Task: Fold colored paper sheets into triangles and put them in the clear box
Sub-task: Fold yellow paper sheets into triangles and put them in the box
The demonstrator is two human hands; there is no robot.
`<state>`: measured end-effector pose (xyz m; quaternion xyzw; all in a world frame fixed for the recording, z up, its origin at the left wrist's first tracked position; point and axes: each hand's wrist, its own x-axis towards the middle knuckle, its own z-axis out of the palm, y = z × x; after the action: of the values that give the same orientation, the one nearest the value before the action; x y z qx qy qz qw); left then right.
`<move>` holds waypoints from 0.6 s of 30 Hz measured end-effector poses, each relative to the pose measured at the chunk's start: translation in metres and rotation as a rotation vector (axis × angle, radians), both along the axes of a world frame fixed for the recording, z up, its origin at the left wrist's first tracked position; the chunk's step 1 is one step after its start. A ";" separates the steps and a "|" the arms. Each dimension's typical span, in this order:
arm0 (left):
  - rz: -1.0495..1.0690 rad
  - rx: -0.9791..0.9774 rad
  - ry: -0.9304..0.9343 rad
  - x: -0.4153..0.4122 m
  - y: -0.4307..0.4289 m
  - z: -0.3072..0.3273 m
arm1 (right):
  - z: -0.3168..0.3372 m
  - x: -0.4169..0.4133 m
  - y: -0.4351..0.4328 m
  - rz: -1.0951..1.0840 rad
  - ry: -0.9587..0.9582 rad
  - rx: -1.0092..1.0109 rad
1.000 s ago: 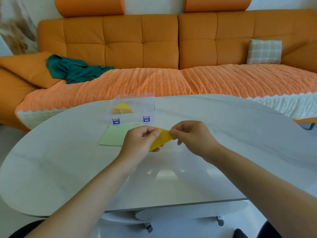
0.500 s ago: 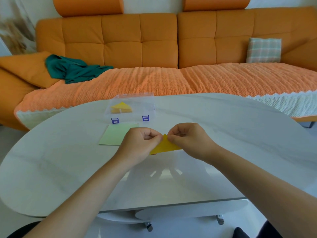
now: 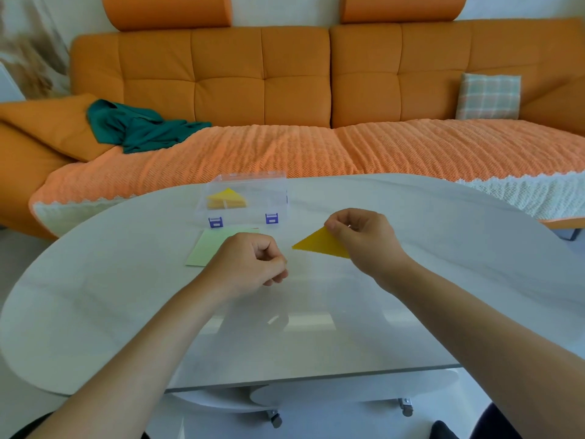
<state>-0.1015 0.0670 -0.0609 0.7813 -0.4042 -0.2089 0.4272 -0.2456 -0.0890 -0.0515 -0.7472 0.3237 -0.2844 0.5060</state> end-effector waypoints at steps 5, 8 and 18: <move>0.087 -0.095 -0.098 0.011 0.006 -0.003 | -0.003 0.006 0.003 0.040 0.011 -0.008; 0.051 -0.172 -0.114 0.007 0.000 0.002 | -0.007 0.015 0.015 0.111 -0.008 0.007; 0.097 -0.186 -0.175 0.058 0.007 0.010 | -0.003 0.065 0.027 0.171 0.009 -0.023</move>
<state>-0.0436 0.0745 -0.0508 0.7722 -0.4195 -0.0806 0.4704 -0.1802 -0.0623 -0.0547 -0.7792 0.2575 -0.2406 0.5183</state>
